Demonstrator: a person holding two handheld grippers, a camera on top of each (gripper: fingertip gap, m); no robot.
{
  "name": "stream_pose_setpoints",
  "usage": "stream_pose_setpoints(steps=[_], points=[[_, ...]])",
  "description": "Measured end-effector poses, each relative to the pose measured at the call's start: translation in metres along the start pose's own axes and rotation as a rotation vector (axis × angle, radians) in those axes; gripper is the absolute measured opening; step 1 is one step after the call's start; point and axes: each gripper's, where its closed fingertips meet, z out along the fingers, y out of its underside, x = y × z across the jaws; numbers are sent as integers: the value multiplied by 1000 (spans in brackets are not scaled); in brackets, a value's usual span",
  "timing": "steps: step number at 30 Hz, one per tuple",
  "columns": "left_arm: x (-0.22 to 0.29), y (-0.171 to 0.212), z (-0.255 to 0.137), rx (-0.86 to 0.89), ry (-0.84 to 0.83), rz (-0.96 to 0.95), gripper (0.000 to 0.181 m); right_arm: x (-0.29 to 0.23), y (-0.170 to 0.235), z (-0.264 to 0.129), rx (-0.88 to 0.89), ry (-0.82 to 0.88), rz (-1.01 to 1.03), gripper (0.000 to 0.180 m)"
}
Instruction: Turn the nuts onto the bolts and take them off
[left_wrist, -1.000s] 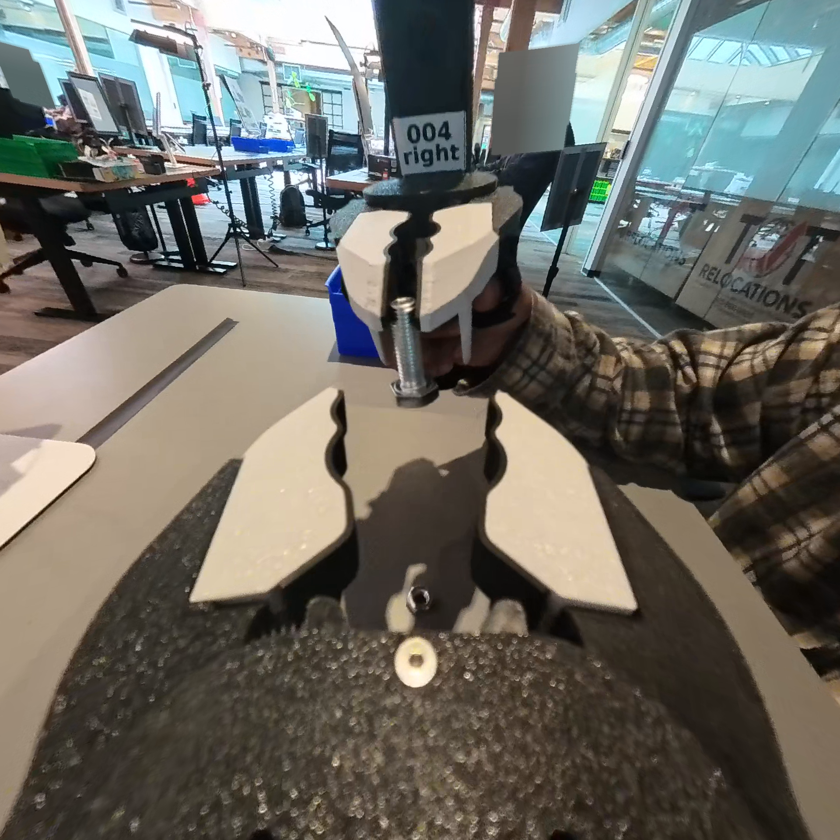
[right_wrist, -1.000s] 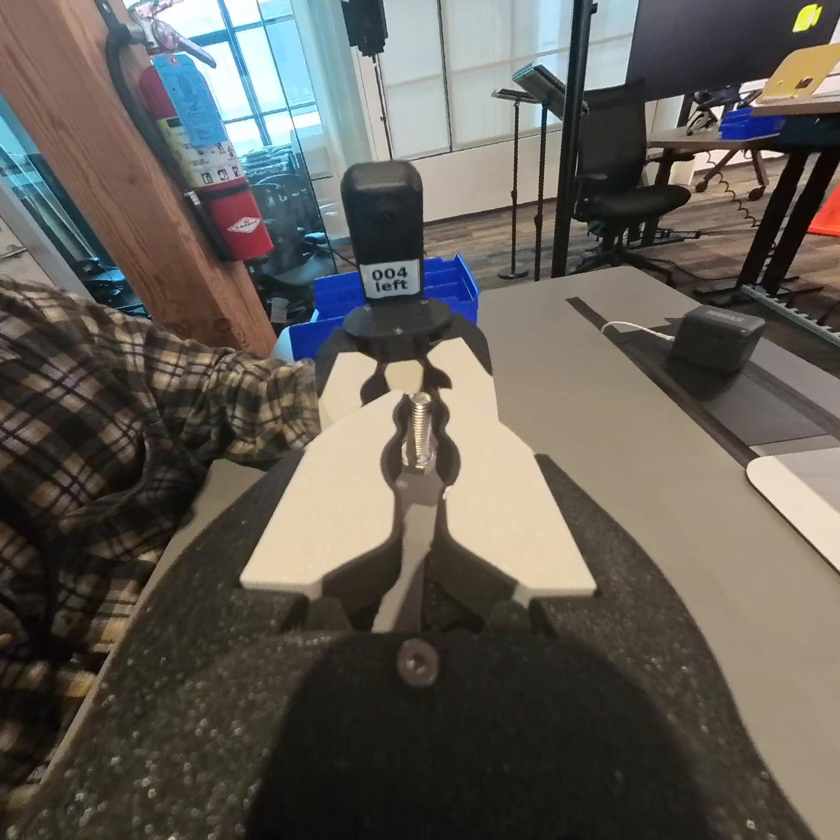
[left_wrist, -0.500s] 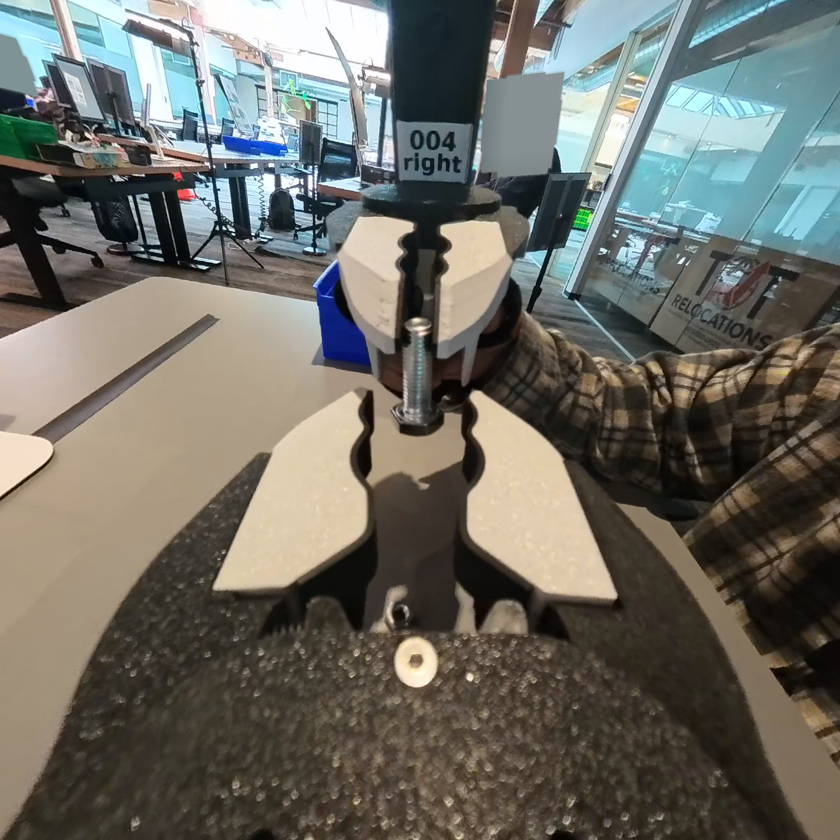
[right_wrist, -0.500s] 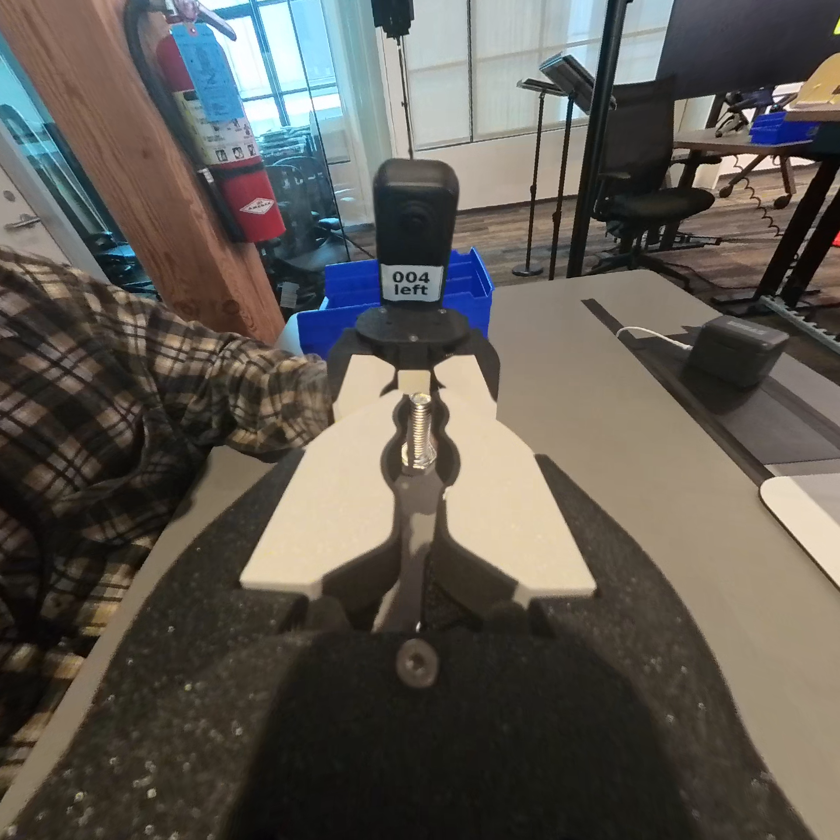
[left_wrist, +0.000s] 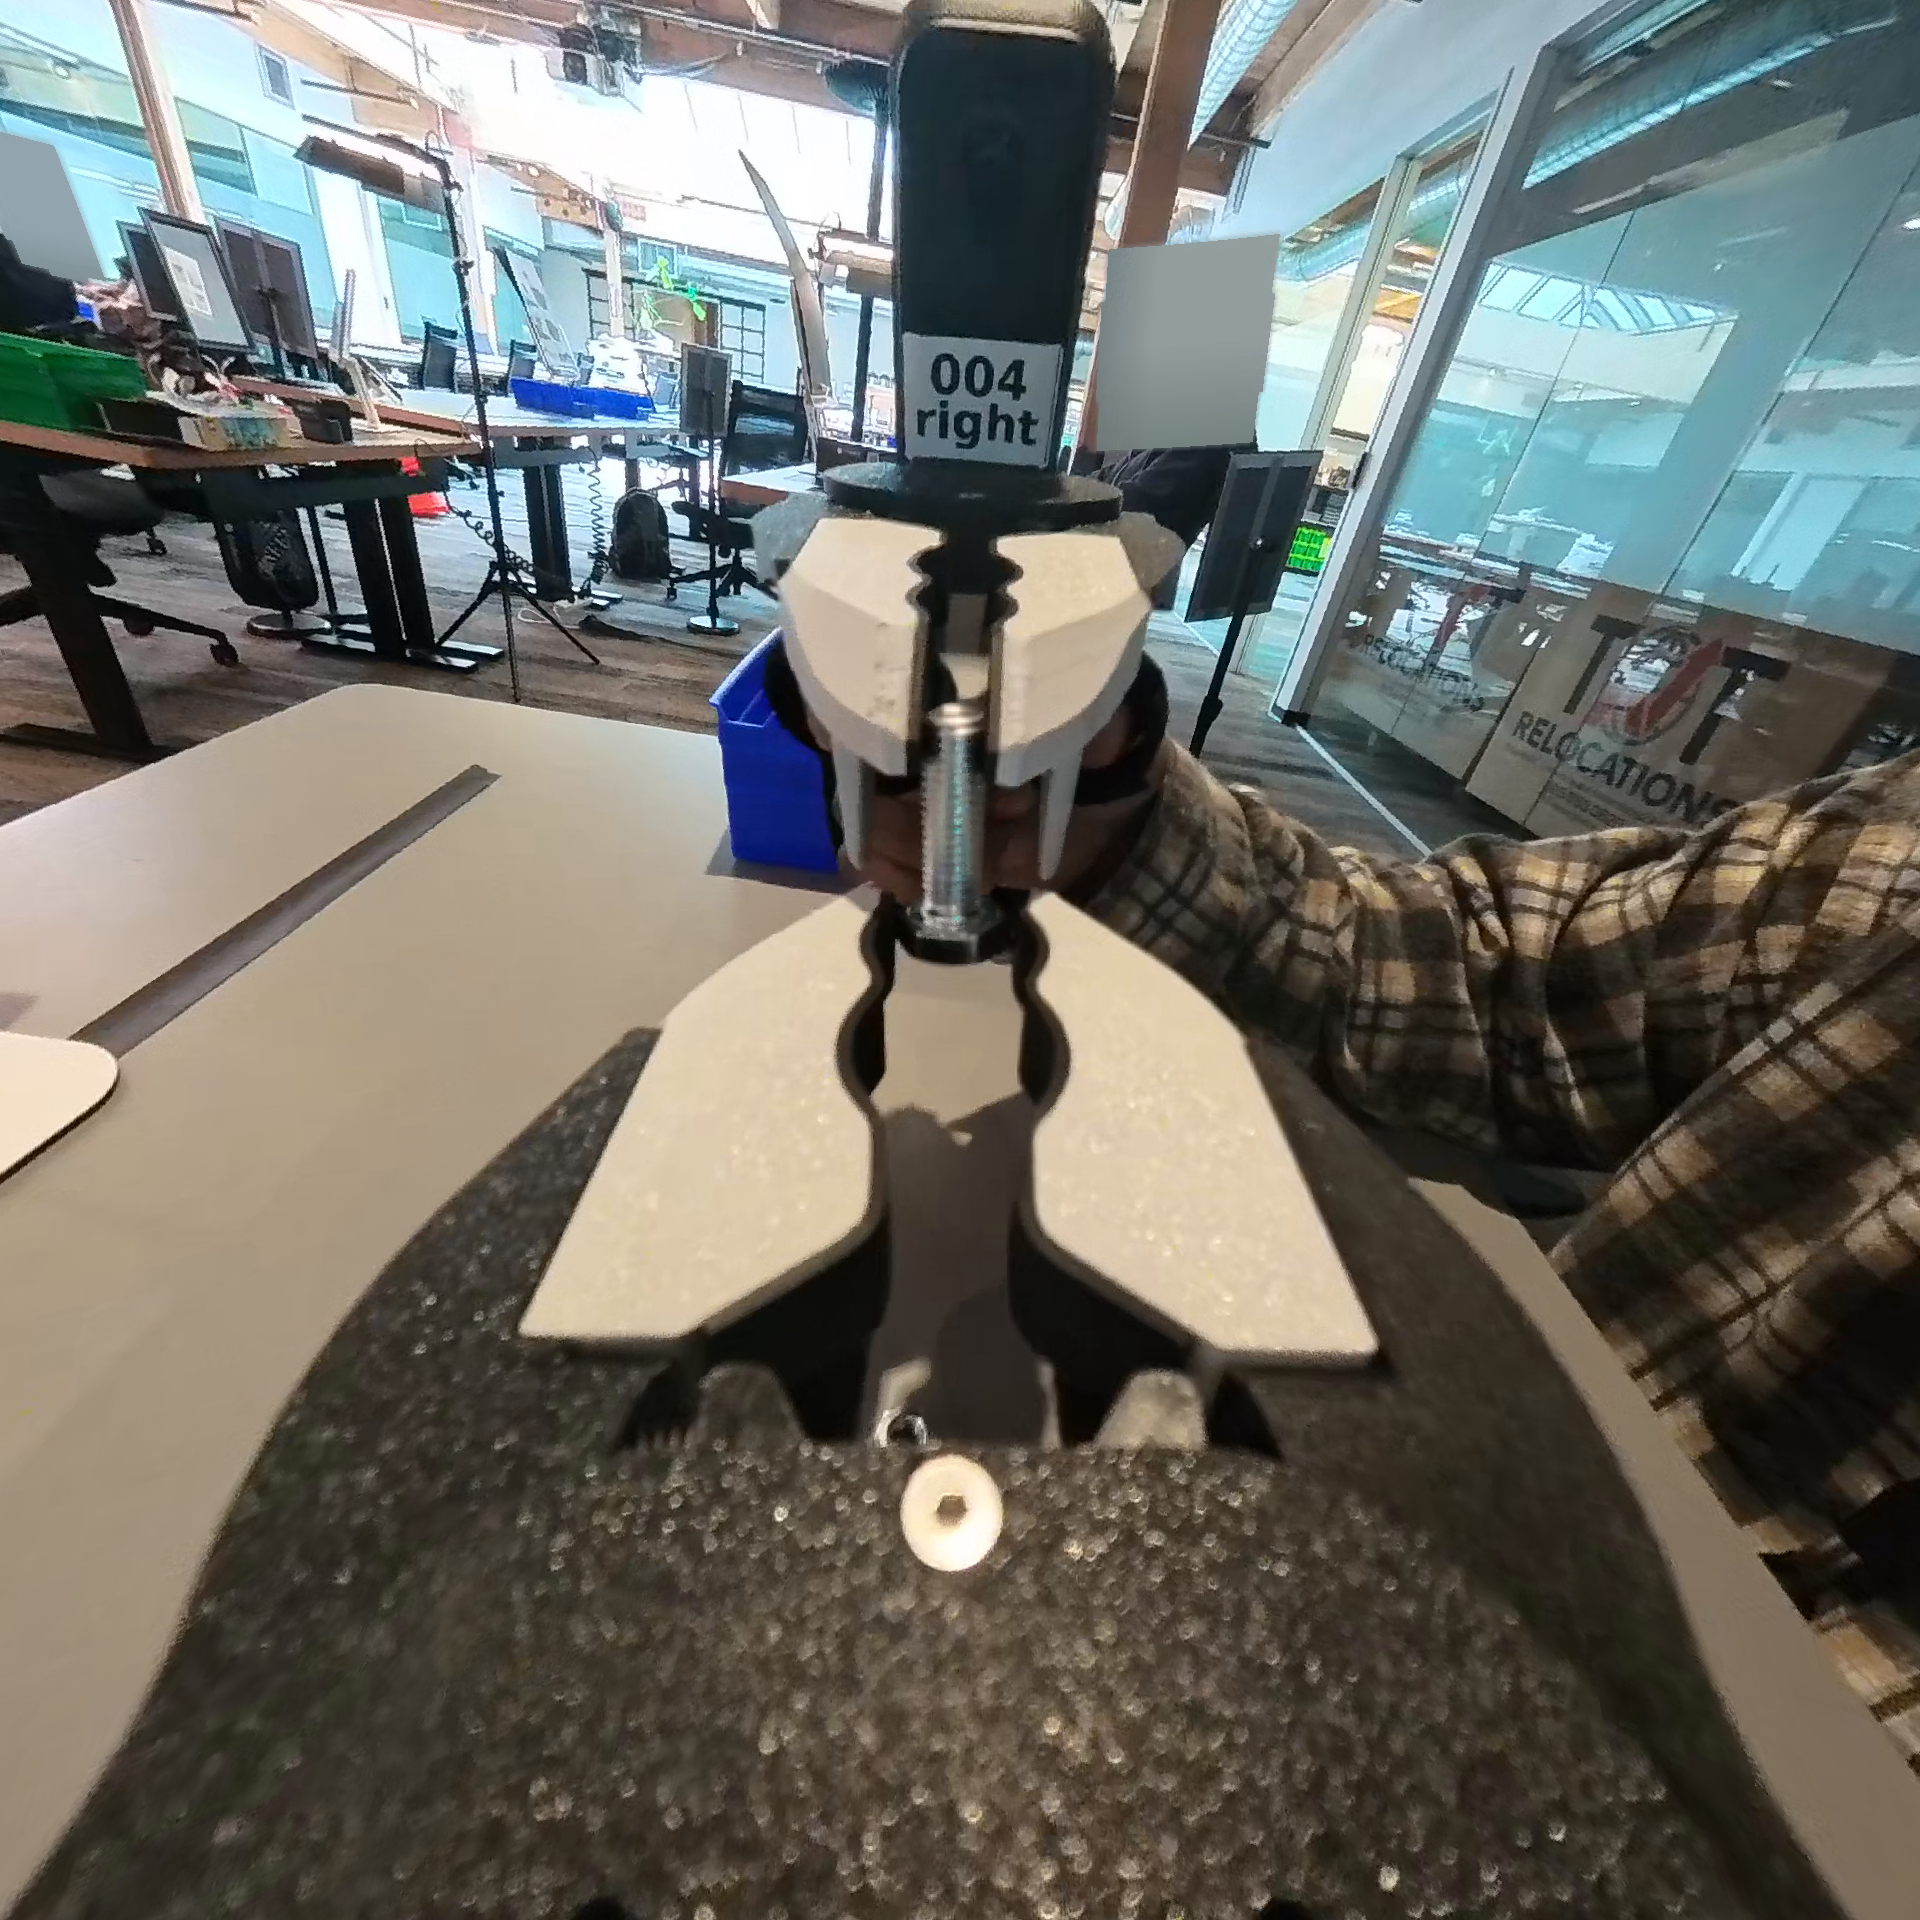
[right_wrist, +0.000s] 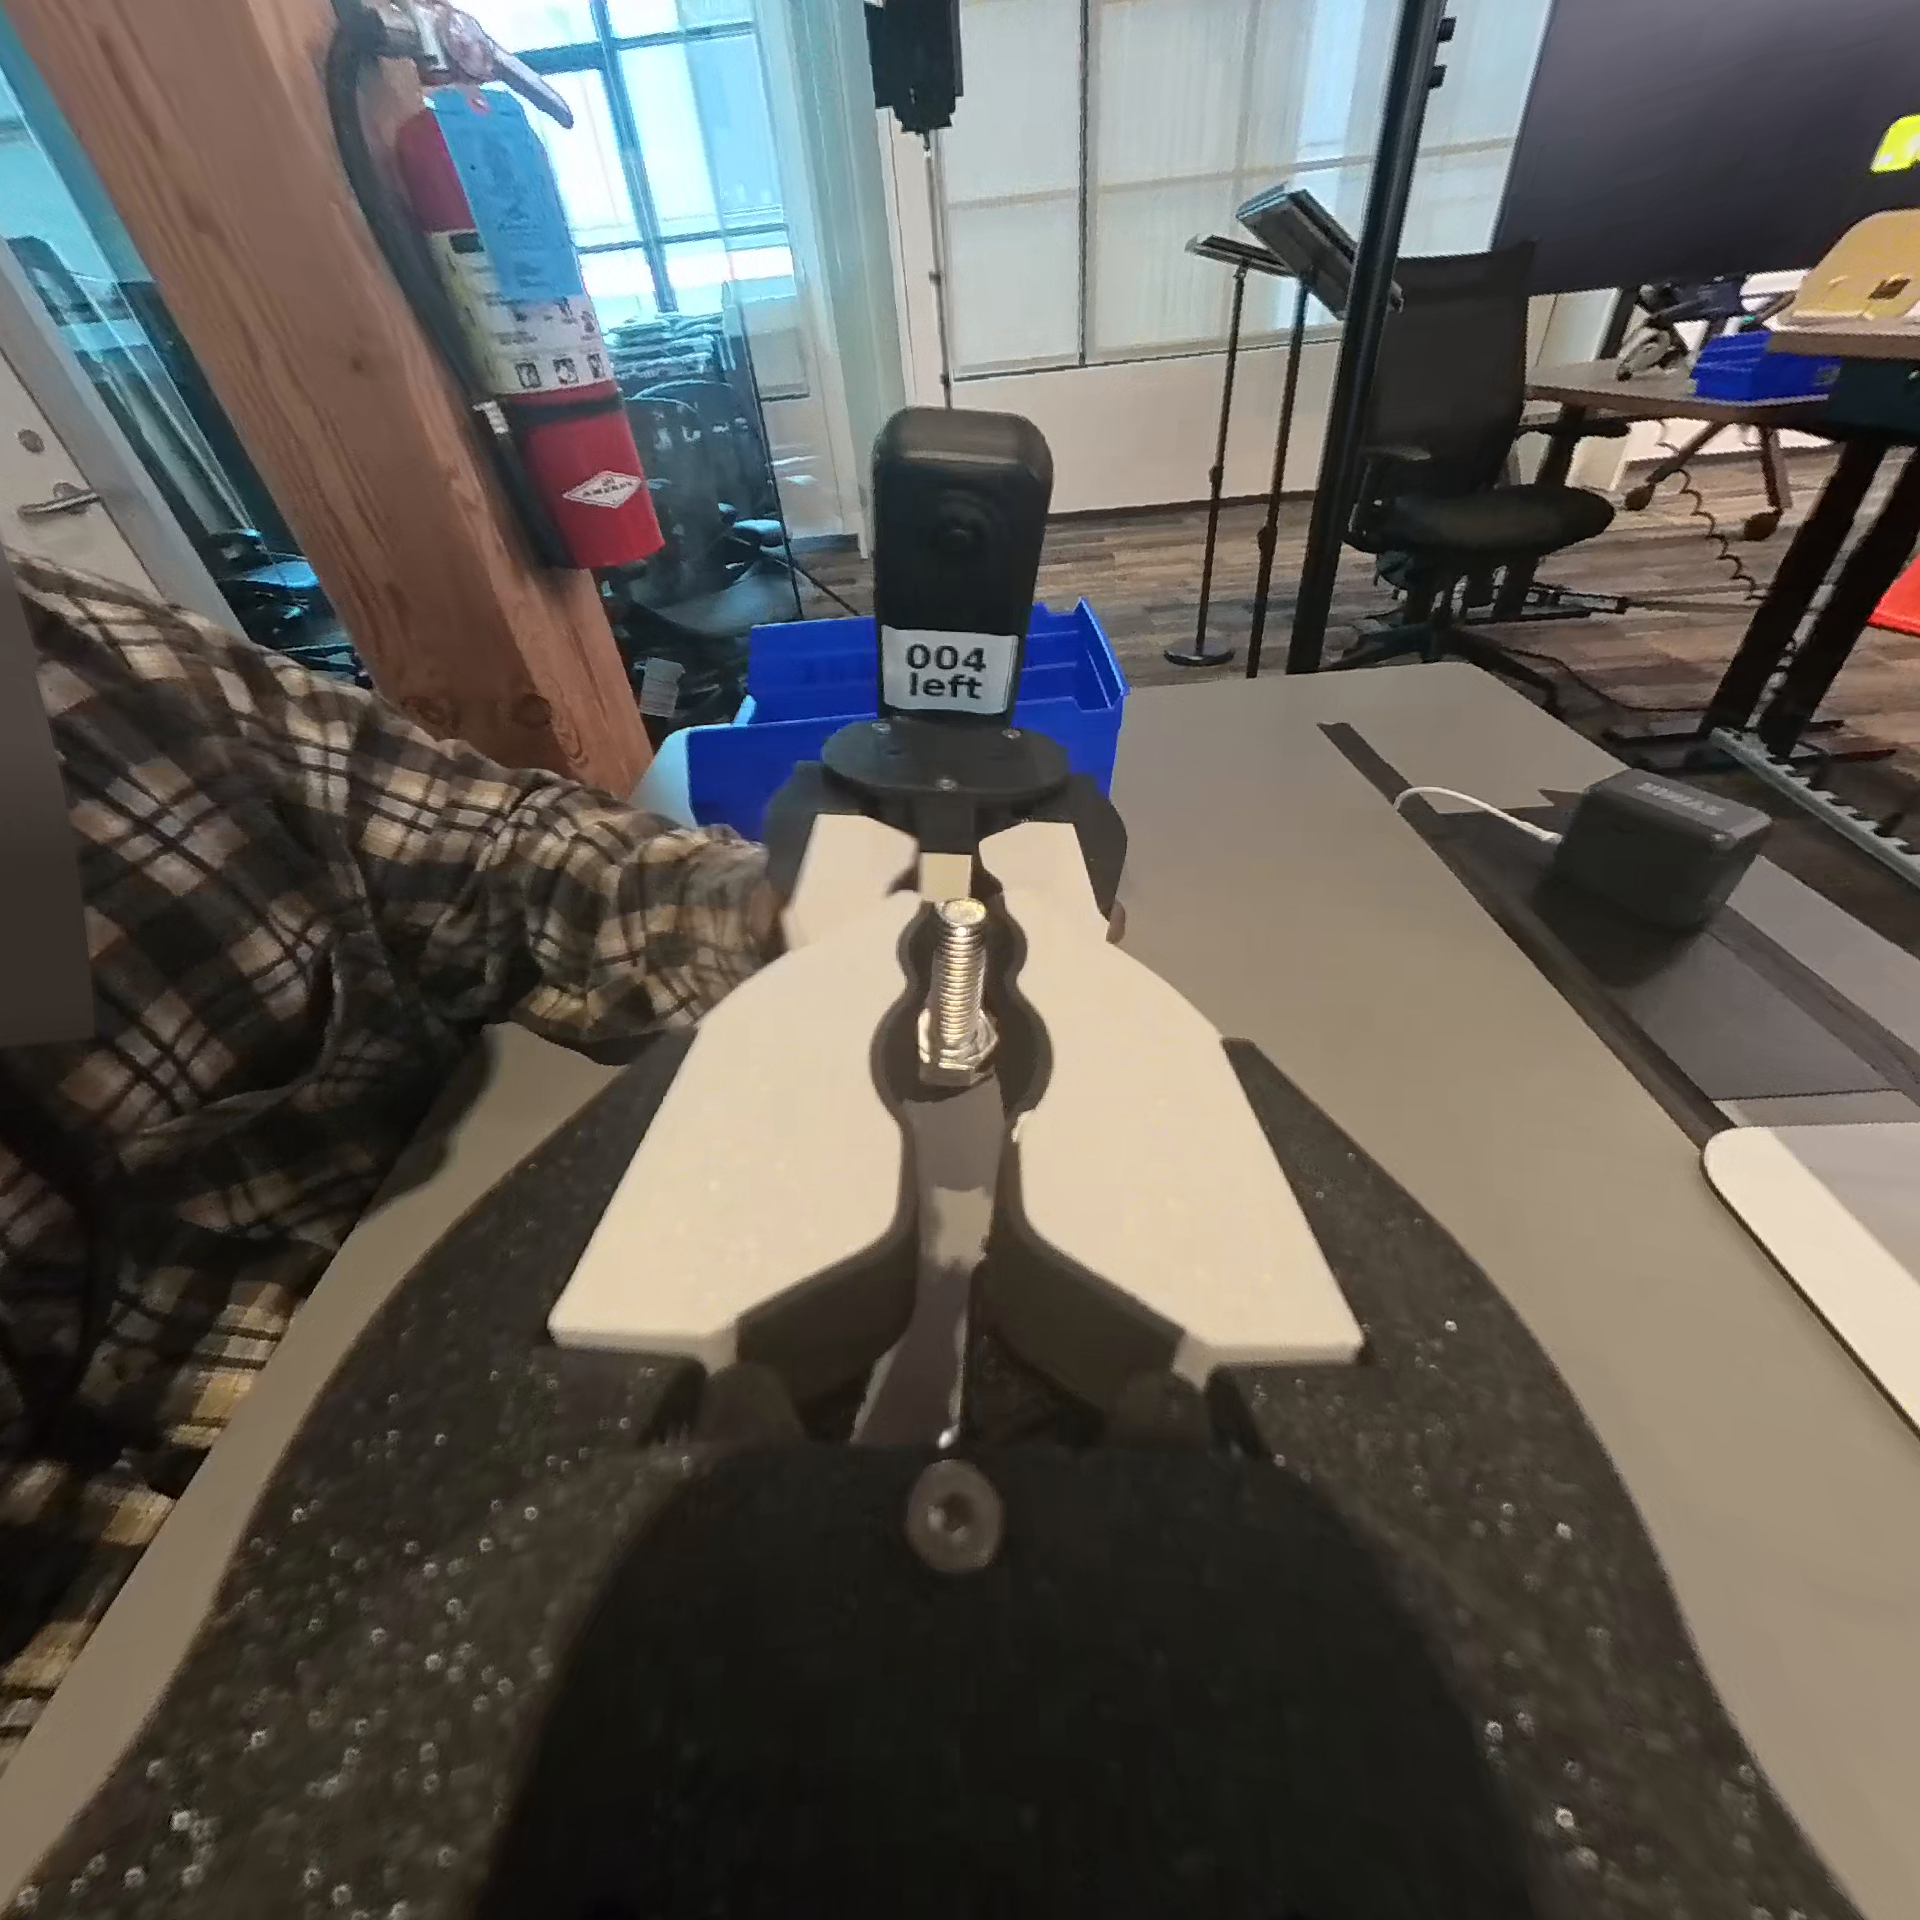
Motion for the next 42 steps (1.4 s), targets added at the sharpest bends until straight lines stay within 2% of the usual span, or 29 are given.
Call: stream_pose_setpoints(steps=[16,17,19,23,25,29,33,42], points=[[-4,4,-2,-10,-64,57,19,0,2,2,12,-15,-44,9],[-5,4,-2,-8,-66,50,20,0,2,2,22,-12,-56,10],[-9,5,-7,-4,-87,40,19,2,-6,-2,78,9,-78,31],[-20,12,-37,43,-154,-21,19,6,-4,-14,42,82,-110,32],[-23,22,-59,42,-198,-25,20,4,15,-19,-58,127,-132,31],[-20,55,-97,-17,-318,37,19,-6,90,-21,-329,140,-101,30],[-11,59,-111,1,-365,52,19,-4,156,-21,-538,165,-55,30],[-3,65,-113,13,-376,18,19,1,196,-6,-727,124,-14,28]])
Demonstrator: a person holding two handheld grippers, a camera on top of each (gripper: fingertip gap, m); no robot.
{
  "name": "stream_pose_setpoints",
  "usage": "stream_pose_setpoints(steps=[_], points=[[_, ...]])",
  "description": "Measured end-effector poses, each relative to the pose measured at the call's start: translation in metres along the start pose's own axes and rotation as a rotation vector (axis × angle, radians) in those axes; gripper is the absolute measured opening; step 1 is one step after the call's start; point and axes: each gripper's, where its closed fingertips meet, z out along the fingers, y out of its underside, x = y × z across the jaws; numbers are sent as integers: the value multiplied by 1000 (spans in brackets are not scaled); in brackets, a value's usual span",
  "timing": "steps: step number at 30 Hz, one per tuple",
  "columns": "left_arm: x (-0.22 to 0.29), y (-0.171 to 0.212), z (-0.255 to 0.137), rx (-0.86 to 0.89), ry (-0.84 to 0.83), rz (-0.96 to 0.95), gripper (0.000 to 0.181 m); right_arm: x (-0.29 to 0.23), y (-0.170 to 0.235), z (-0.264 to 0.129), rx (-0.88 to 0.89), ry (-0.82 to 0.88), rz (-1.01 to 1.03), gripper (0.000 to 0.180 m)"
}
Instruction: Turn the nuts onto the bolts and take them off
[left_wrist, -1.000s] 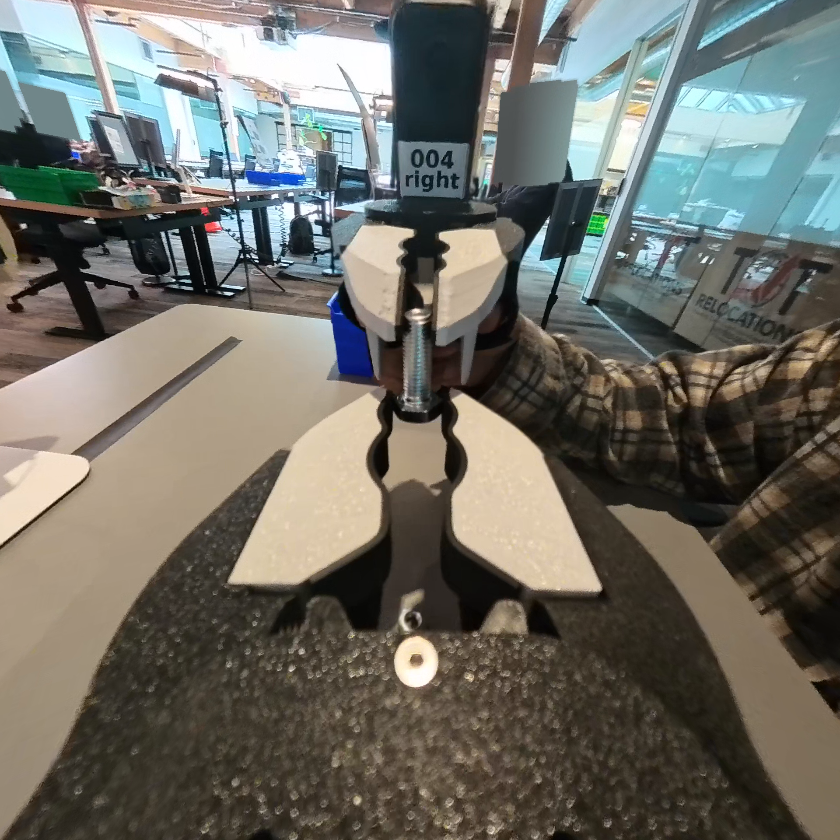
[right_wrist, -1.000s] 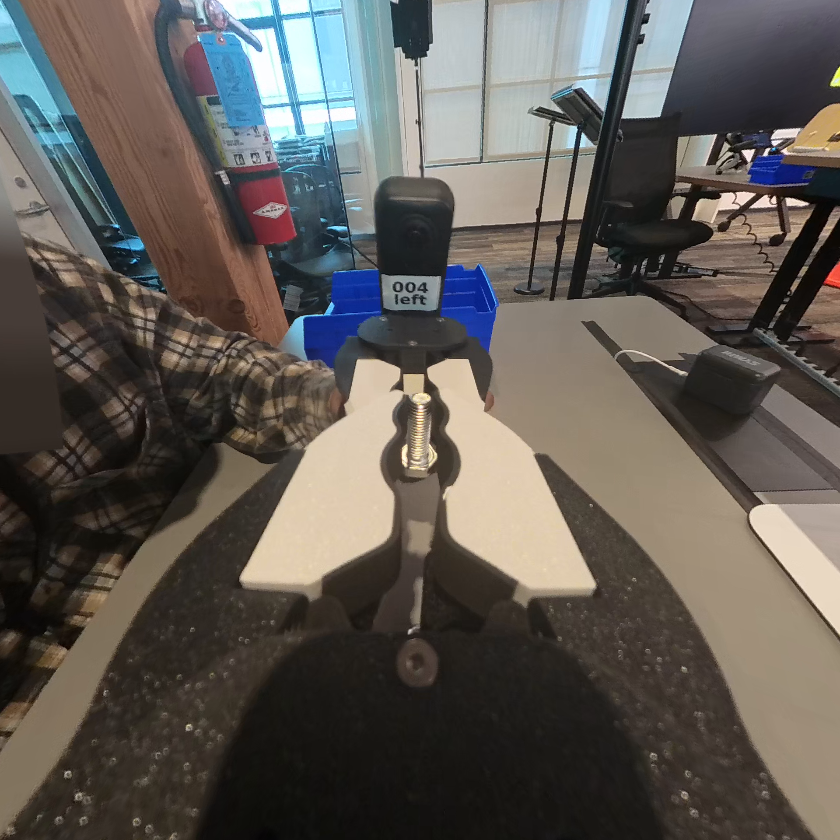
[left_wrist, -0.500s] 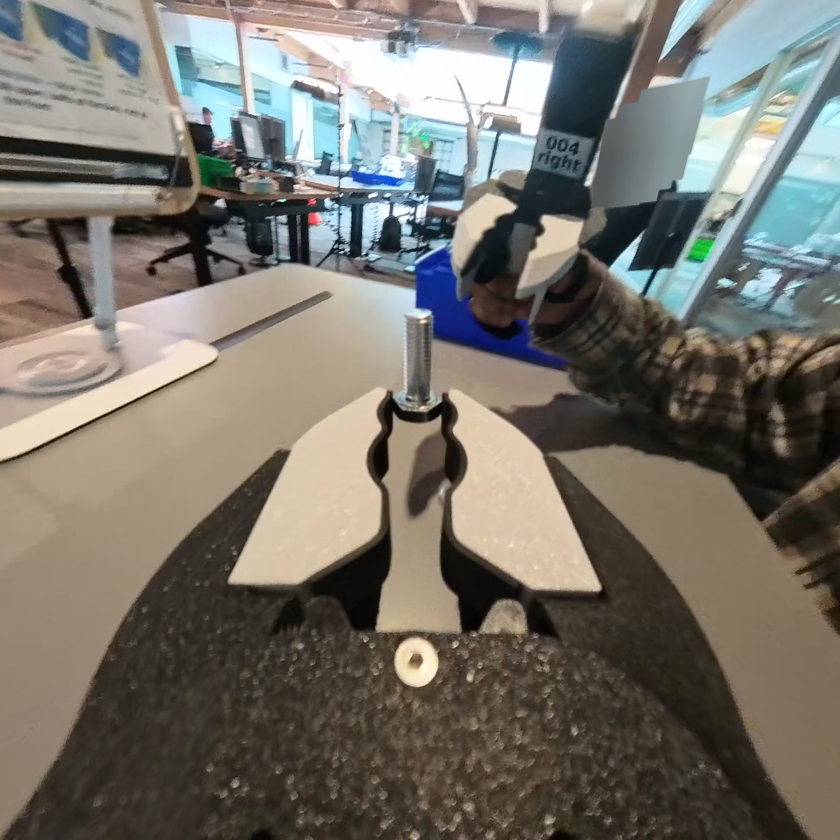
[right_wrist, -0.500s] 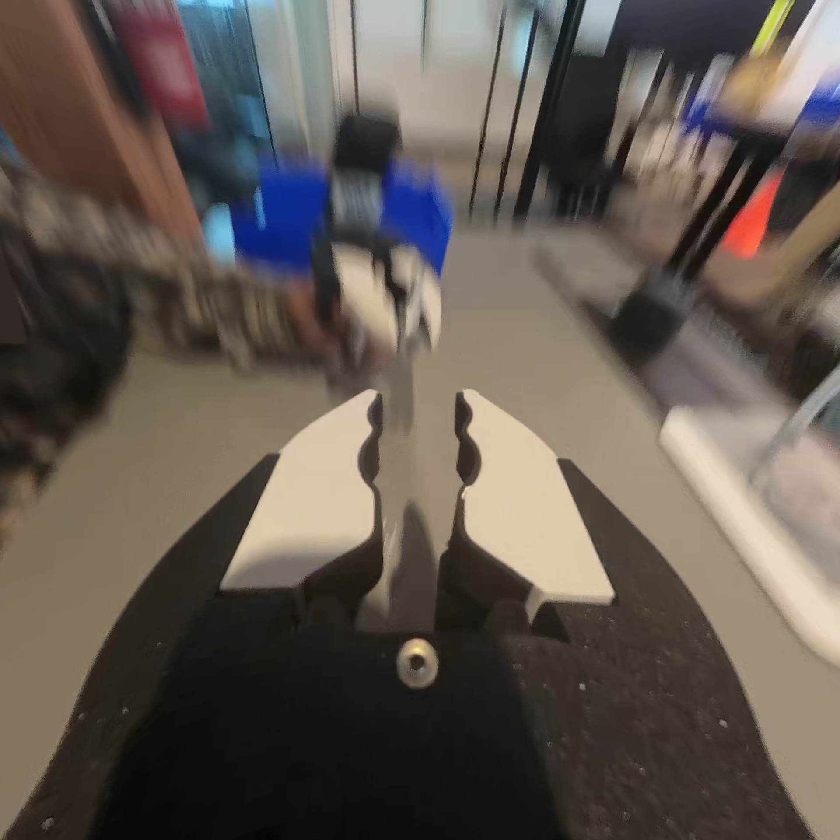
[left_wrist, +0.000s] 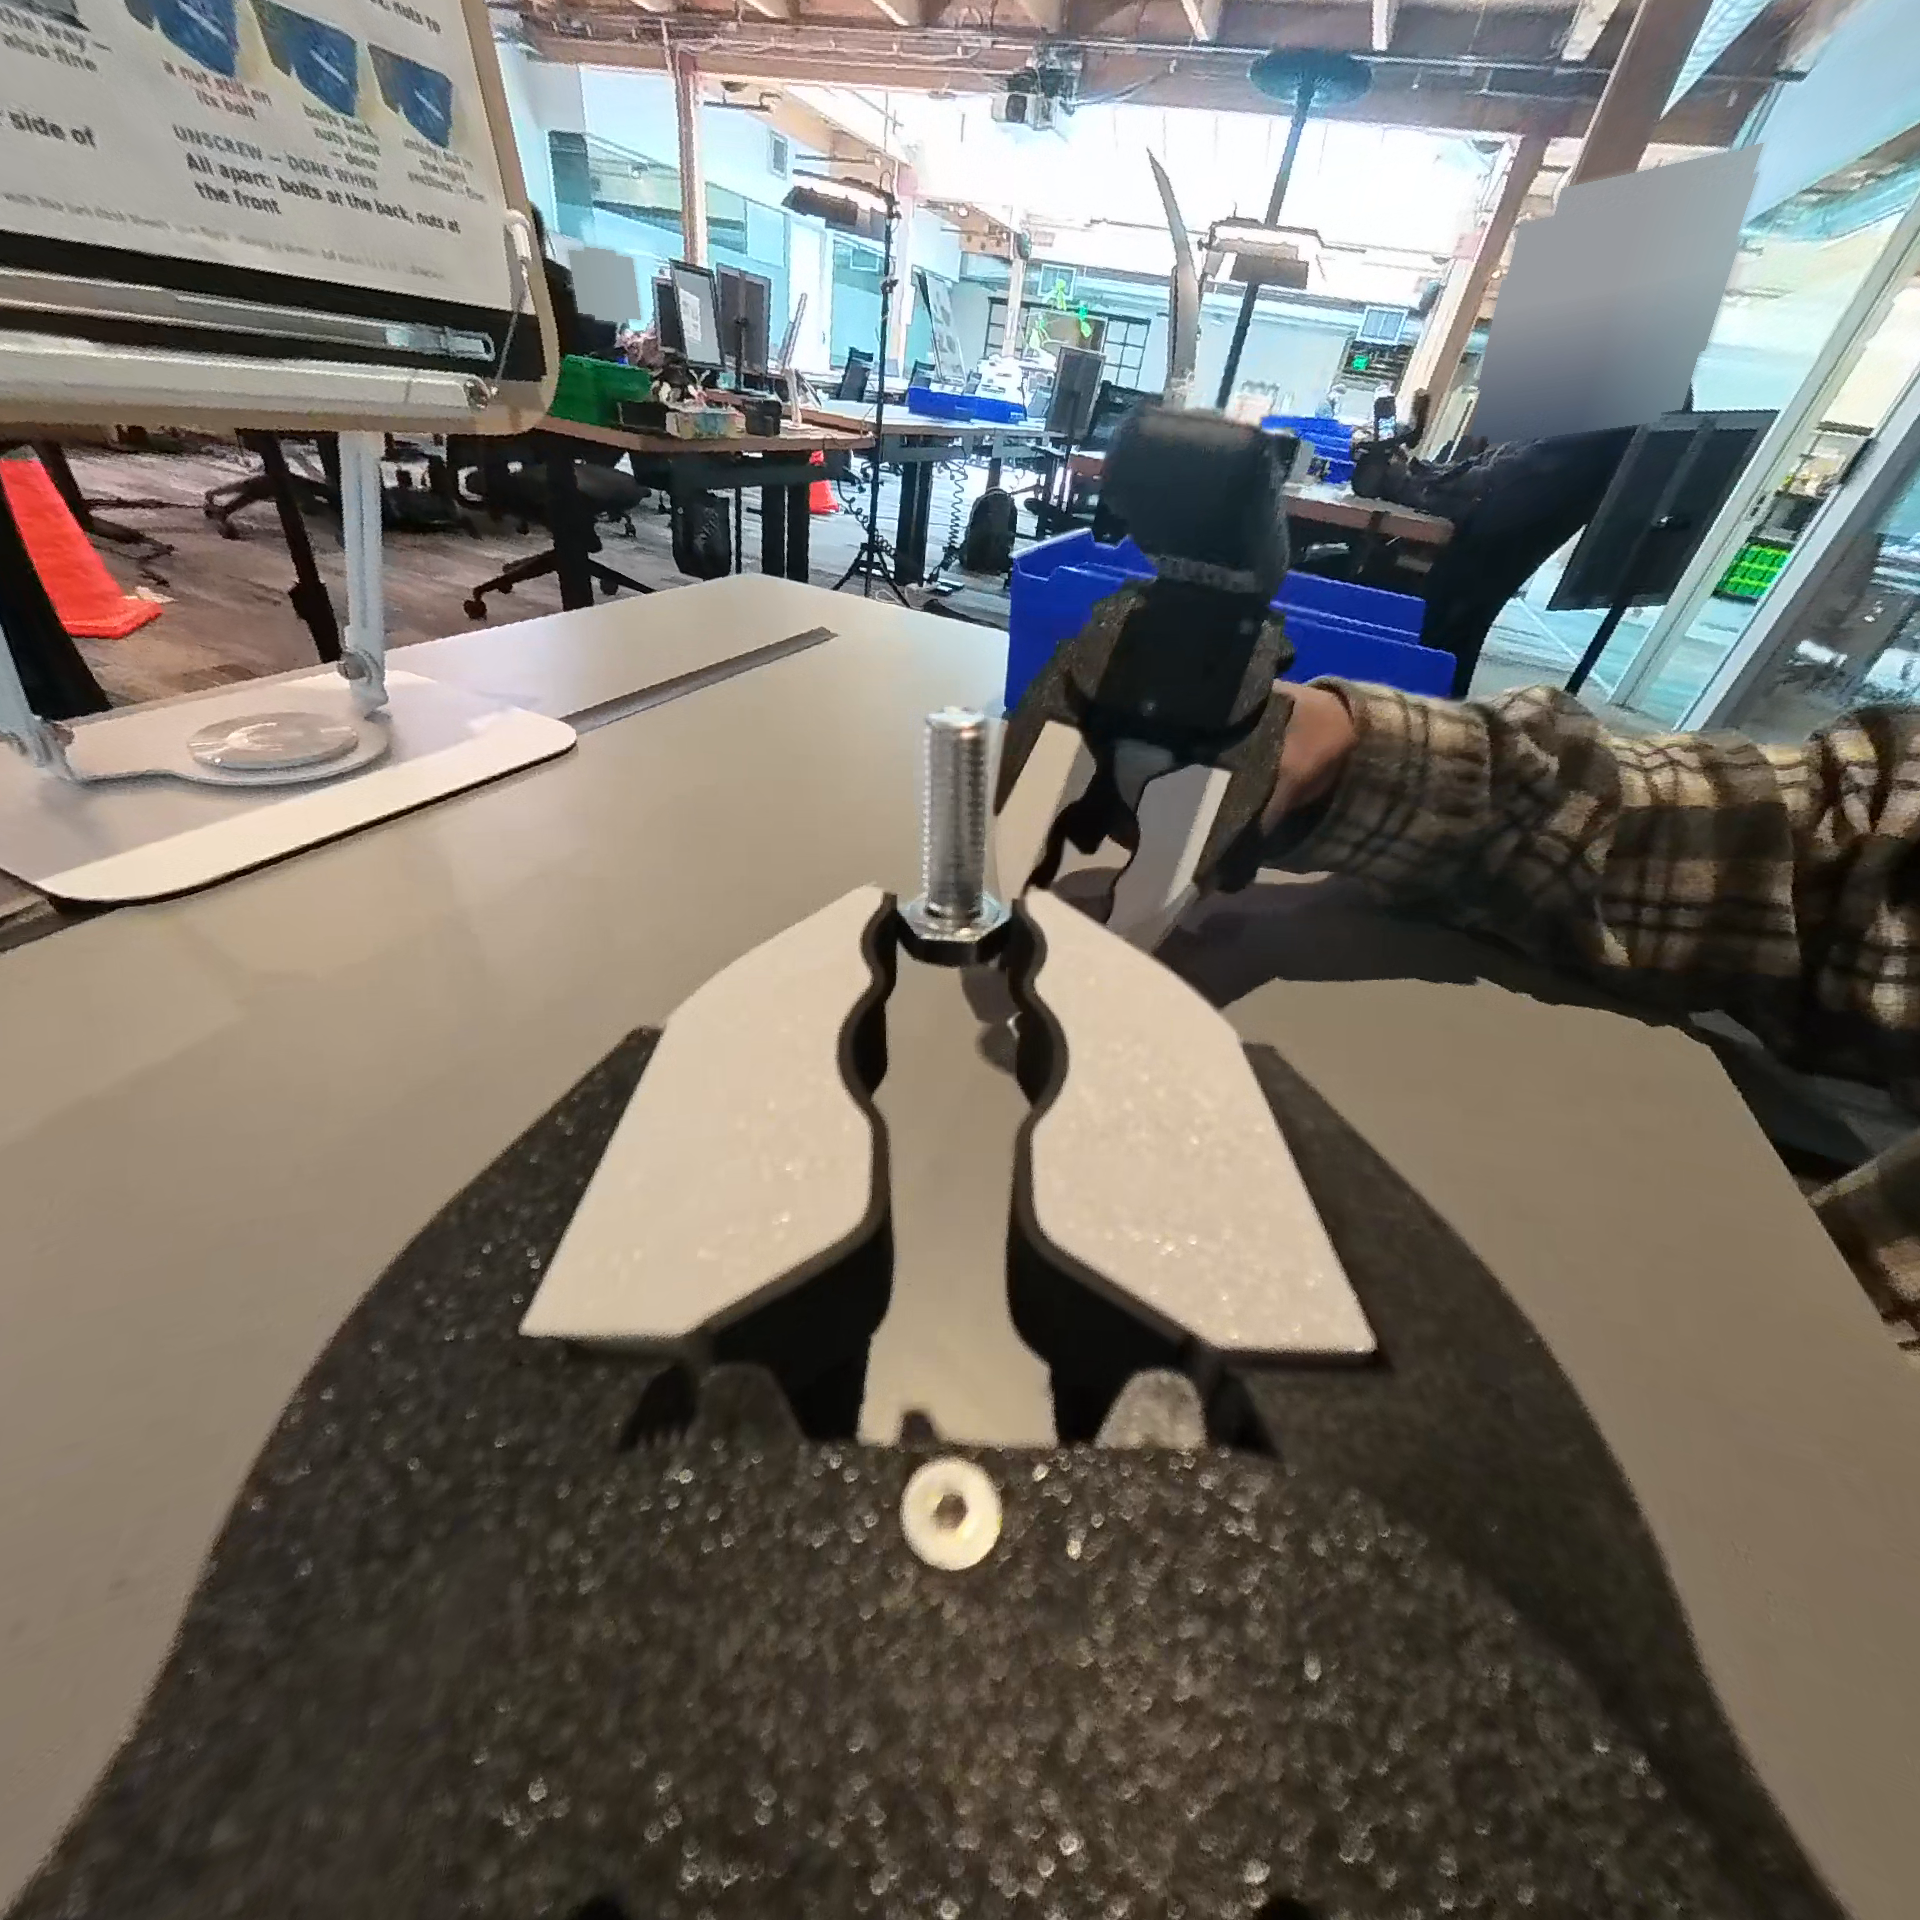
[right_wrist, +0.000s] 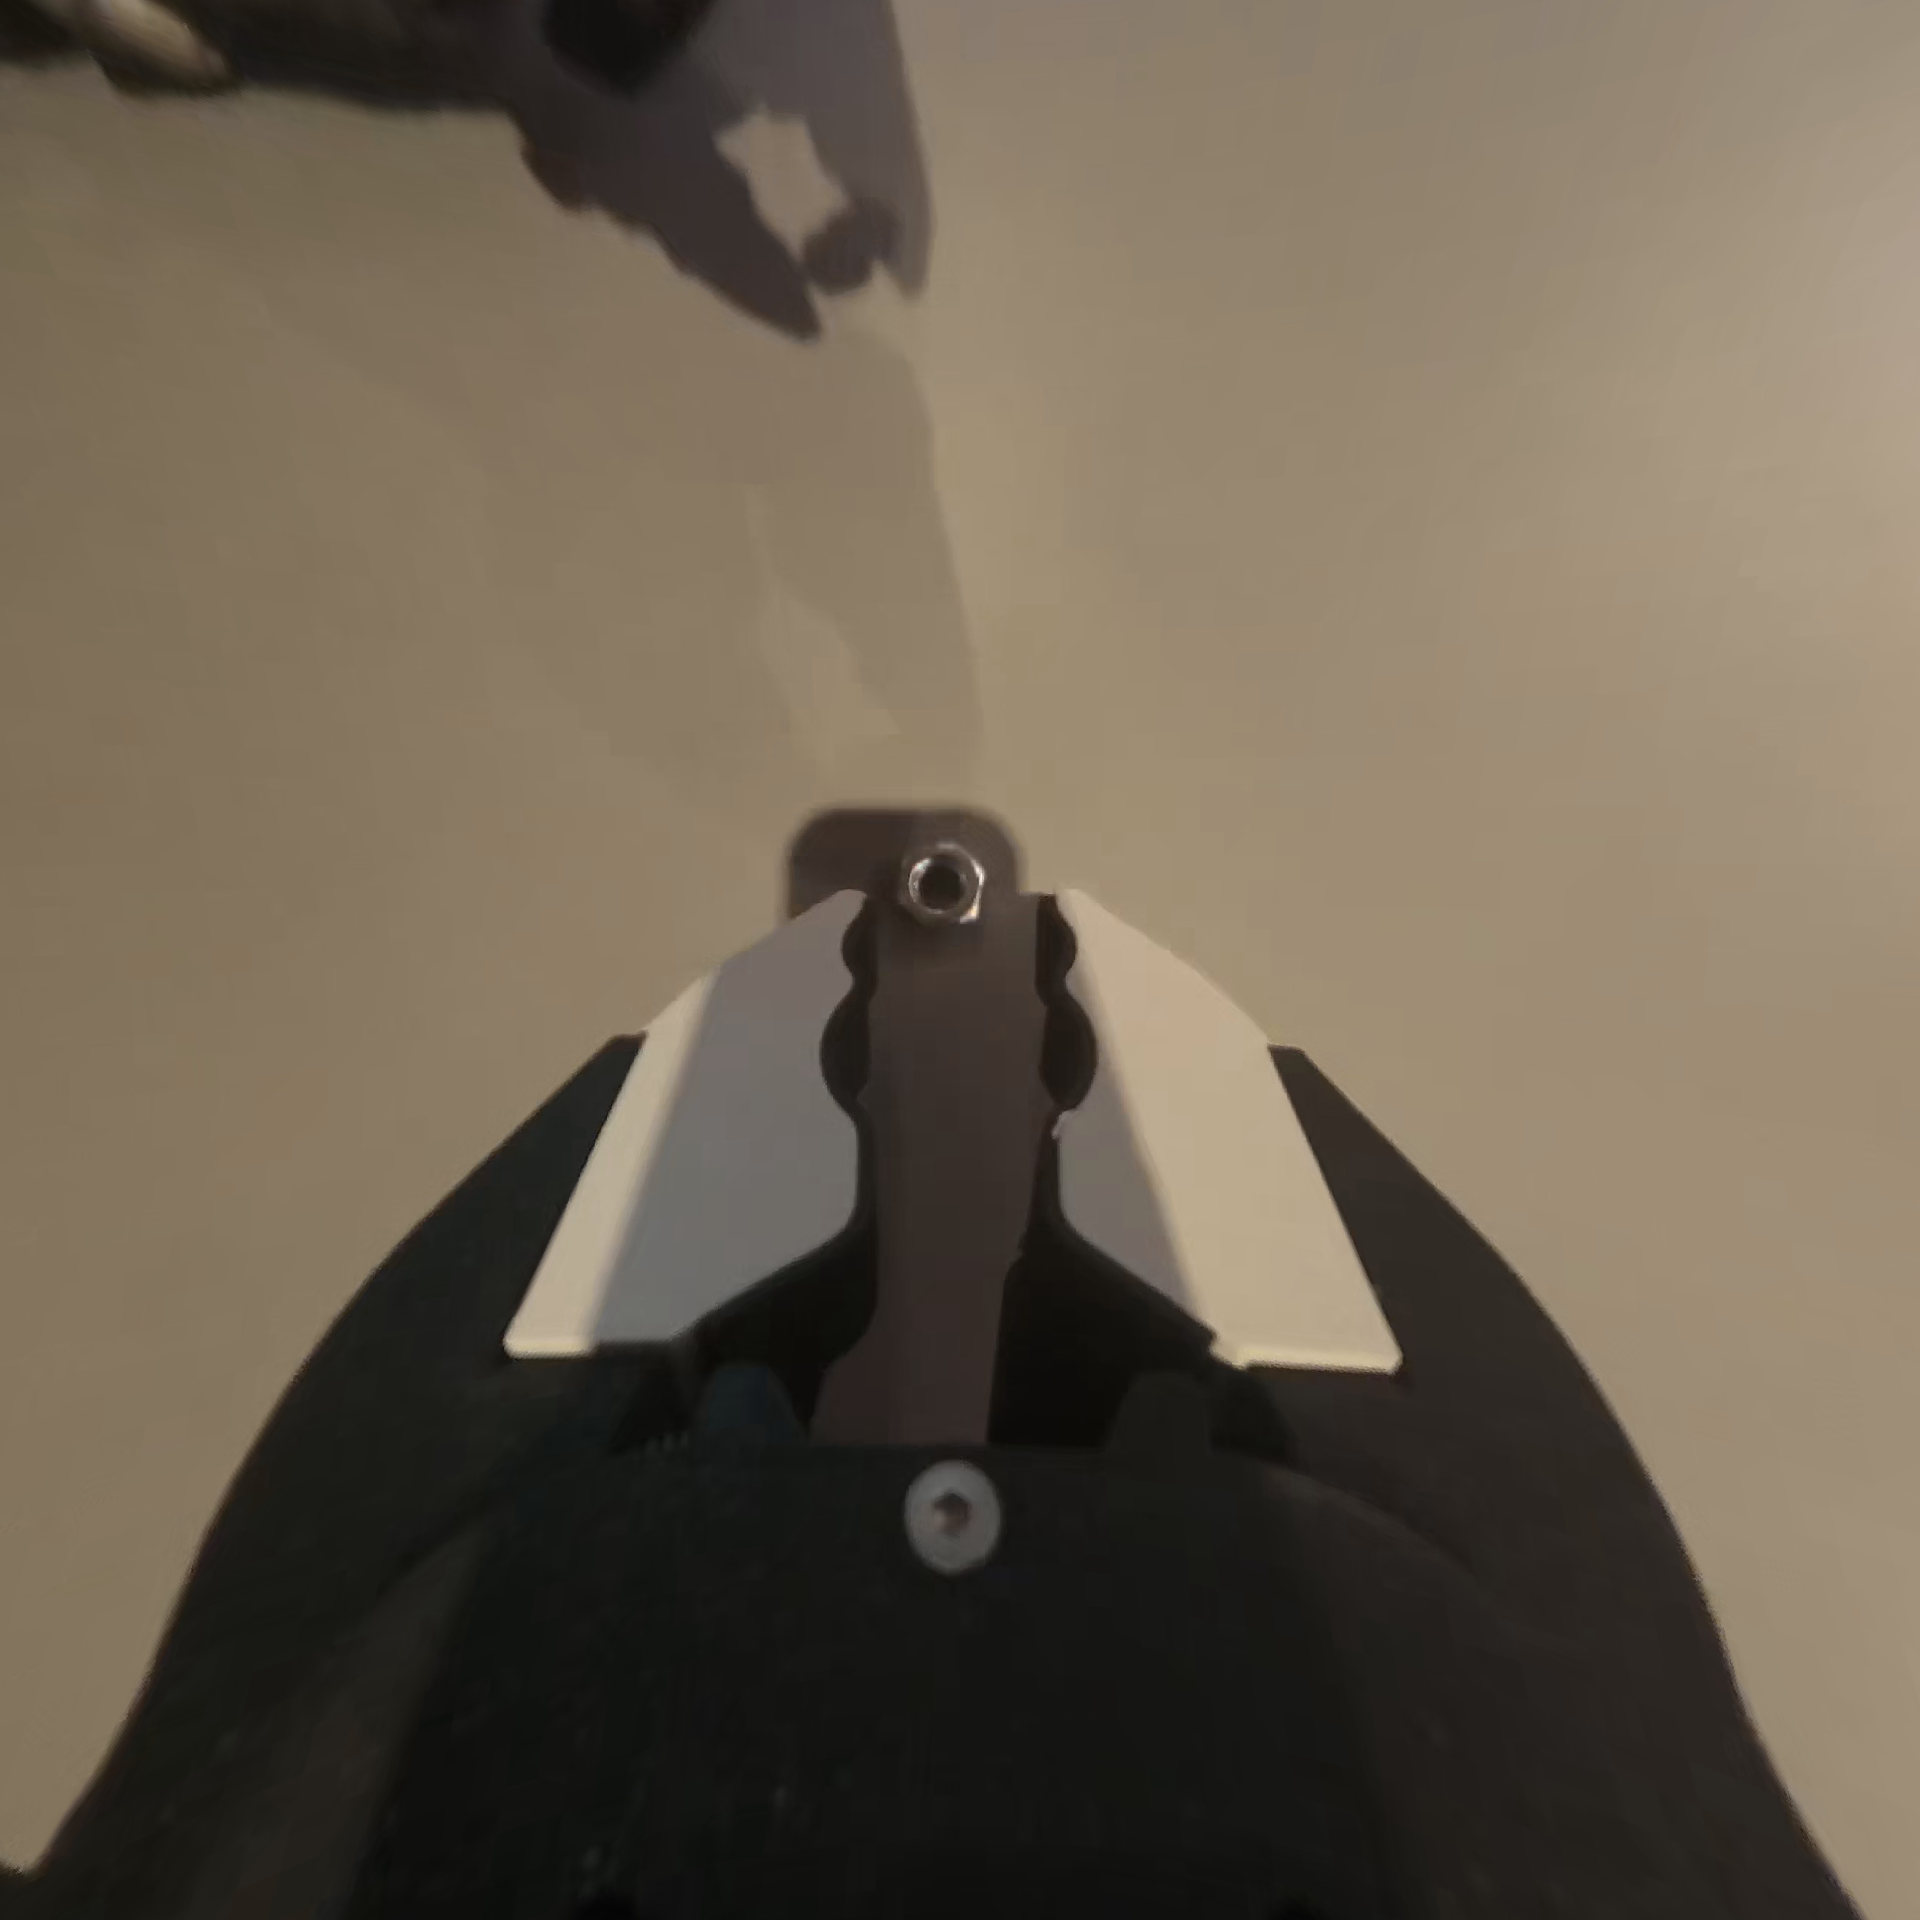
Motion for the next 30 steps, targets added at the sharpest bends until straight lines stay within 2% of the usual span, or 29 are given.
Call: stream_pose_setpoints(steps=[7,9,19,23,27,30], points=[[1,1,1,3,22,-36,19,-2,6,17,-56,-6,-13,25],[0,1,0,7,25,-41,20,-4,4,19,-37,-11,-17,18],[6,4,3,-18,30,3,19,-3,1,18,43,-32,50,17],[11,8,7,-44,40,38,20,-5,-30,-10,151,-77,113,17],[14,13,10,-79,39,51,20,-12,-86,-46,169,-83,15,18],[17,14,12,-97,42,62,20,-21,-124,-57,161,-107,-68,18]])
